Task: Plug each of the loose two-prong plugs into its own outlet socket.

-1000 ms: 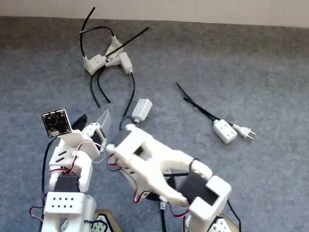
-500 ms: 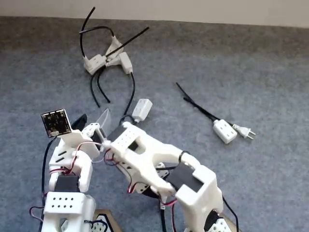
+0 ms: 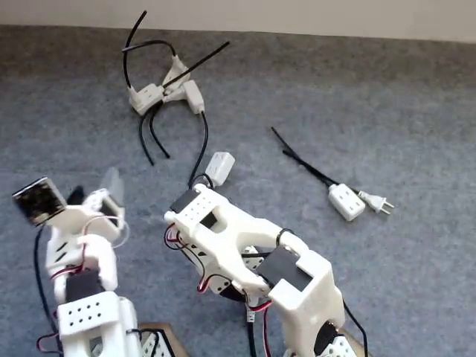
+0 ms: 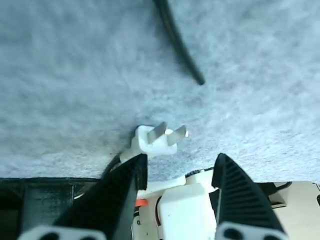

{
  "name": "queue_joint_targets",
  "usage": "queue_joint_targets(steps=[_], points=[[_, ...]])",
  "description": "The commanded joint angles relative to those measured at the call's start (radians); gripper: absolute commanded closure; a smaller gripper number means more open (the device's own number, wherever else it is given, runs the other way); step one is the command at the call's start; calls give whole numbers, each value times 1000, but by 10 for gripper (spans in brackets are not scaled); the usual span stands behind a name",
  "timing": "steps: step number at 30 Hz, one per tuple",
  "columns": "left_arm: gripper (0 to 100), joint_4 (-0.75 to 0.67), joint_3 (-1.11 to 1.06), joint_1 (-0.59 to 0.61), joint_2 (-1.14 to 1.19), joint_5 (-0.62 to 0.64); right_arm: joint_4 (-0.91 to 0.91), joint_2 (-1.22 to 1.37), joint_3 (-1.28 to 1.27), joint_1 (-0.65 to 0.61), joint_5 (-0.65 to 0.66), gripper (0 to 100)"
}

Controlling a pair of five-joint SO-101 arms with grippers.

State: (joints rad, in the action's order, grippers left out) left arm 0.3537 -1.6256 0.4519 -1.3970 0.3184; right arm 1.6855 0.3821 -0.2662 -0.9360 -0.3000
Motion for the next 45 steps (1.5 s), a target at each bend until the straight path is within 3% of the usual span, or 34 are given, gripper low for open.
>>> queue_joint_targets(steps=[1, 9, 12, 17, 25, 30, 36, 40, 45], points=[[737, -11, 39, 127, -12, 8, -12, -8, 35, 12, -17, 786], [737, -11, 35, 275, -12, 9, -12, -7, 35, -18, -18, 786], [737, -11, 33, 285, -12, 9, -4, -7, 35, -97, -17, 786], [737, -11, 31, 291, -12, 9, -24, 7, 28, -85, -12, 786], [737, -9, 30, 289, -12, 9, -25, 217, 35, 65, -9, 789], [737, -9, 24, 285, -12, 9, 10, 315, 117, 85, -9, 913], [737, -9, 22, 283, -12, 9, 76, 331, 248, 102, -9, 907], [737, -9, 22, 283, -12, 9, 77, 332, 361, 179, -9, 907], [737, -9, 21, 282, -12, 9, 79, 331, 529, 331, 129, 908]])
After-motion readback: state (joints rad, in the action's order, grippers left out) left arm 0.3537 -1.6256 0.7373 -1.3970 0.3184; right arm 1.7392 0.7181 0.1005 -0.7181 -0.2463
